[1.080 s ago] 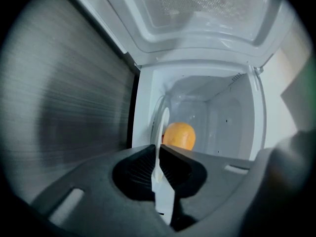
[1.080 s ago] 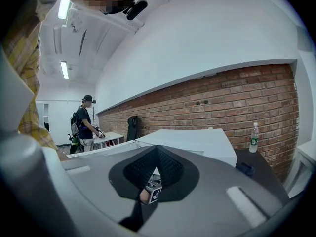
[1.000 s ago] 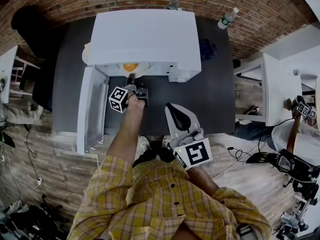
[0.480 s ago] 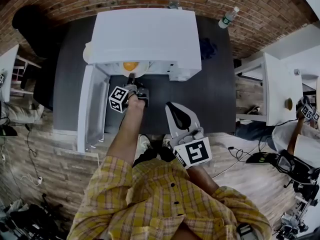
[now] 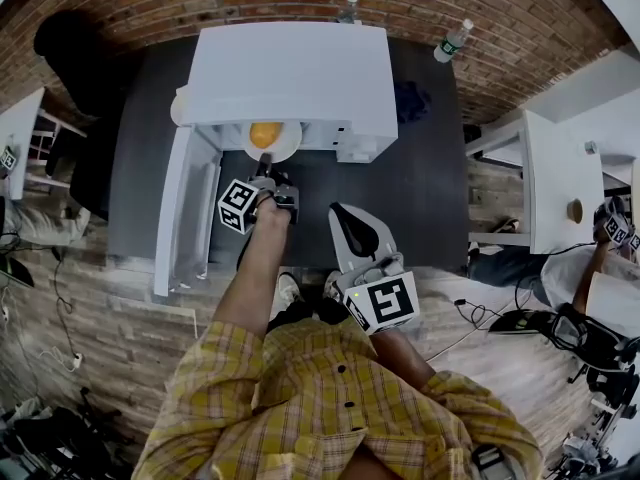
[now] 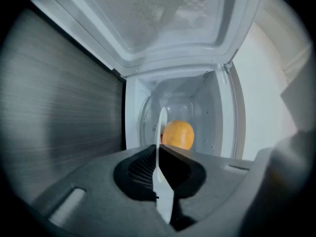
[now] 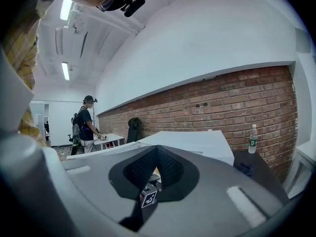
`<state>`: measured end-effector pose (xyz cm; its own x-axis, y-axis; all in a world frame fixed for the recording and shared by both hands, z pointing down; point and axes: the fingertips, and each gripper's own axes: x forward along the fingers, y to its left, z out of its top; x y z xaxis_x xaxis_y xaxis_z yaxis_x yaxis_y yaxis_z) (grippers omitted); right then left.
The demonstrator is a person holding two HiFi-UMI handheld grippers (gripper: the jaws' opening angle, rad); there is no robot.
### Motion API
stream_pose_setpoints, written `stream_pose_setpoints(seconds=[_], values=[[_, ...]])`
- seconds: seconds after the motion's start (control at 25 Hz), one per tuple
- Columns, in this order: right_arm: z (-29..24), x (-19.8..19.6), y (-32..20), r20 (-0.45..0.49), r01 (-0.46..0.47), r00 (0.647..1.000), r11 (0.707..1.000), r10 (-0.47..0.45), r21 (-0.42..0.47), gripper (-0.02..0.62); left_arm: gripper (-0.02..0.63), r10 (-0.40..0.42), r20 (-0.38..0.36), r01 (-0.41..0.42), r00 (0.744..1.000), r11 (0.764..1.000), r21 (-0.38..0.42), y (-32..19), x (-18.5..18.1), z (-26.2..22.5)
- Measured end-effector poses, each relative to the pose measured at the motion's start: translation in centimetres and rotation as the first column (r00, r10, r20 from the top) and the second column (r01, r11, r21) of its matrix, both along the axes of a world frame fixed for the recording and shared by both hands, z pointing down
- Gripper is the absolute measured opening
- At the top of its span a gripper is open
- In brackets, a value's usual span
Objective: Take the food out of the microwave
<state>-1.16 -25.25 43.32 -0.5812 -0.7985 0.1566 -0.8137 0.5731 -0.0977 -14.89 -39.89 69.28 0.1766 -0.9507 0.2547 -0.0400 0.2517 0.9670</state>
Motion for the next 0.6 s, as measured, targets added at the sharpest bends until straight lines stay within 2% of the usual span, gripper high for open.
stream_pose_setpoints(seconds=[0.6], values=[[-1.5,1.1,3.4,0.015,-0.007,1.0,0.999,0.007,0.037,0.003,0.009,-0.018,-0.021,0.019,1.0,0.998,0.06,6.8,0.0,-6.1]])
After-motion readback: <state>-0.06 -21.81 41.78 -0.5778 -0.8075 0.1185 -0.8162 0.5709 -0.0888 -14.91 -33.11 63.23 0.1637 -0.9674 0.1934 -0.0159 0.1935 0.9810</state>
